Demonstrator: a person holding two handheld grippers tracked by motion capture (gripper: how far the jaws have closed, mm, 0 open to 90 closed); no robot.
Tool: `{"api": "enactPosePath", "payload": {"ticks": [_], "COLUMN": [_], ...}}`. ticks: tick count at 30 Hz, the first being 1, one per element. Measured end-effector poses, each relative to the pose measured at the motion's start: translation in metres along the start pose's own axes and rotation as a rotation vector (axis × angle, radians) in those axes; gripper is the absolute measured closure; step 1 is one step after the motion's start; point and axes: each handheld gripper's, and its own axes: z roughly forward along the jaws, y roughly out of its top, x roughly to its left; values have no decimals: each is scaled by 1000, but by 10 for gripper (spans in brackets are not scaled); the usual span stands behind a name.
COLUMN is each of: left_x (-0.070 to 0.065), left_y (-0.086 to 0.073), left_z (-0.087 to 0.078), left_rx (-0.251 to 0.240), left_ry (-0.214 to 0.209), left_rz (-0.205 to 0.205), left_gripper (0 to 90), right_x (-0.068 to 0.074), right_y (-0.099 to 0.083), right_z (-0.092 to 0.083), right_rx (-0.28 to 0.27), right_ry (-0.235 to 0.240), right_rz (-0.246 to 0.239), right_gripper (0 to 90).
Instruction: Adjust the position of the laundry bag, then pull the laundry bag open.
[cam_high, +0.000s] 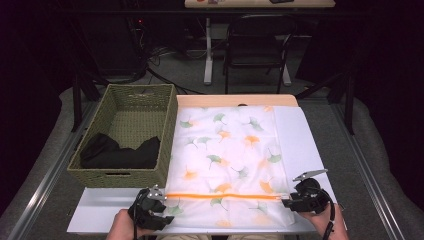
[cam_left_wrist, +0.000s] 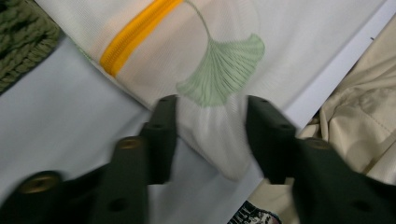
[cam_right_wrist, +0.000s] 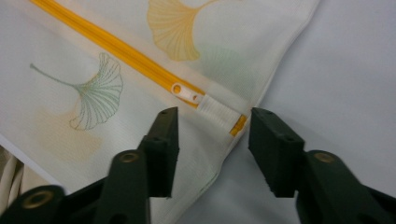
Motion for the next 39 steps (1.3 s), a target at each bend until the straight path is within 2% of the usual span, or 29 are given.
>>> {"api": "enactPosePath", "payload": {"ticks": [2, 6, 11, 16, 21, 22, 26, 27, 30, 34, 39], "left_x": [1, 0, -3, -8, -11, -11, -11, -11, -10, -10, -12], "left_y": [0, 4, 12, 21, 27, 27, 28, 28, 28, 27, 28], "left_z": [-3, -8, -9, -6, -2, -2, -2, -1, -1, 1, 2], "left_rx": [-17, -56, -85, -83, -81, -77, -78, -86, -88, -80, -79], "left_ry": [1, 0, -5, -5, 0, -7, 7, -1, 4, -1, 3], "left_rz": [7, 5, 33, 56, 72, 65, 75, 64, 68, 68, 62], "left_gripper": [336, 182, 101, 54, 27, 26, 17, 17, 17, 18, 6], "right_x": [-3, -4, -9, -14, -18, -19, -20, -20, -22, -24, -24], "right_y": [1, 4, 6, 7, 7, 7, 7, 7, 6, 6, 6], "right_z": [0, 0, -1, -1, 0, 0, 2, 2, 3, 4, 5], "right_rx": [-19, -32, -45, -50, -48, -47, -41, -40, -55, -52, -51], "right_ry": [-11, -15, -23, -33, -41, -42, -37, -37, -25, -21, -24], "right_rz": [-9, -19, -22, -7, -11, -8, -8, -4, 11, 7, 16], "right_gripper": [364, 194, 97, 4, 0, 0, 0, 13, 122, 216, 255]}}
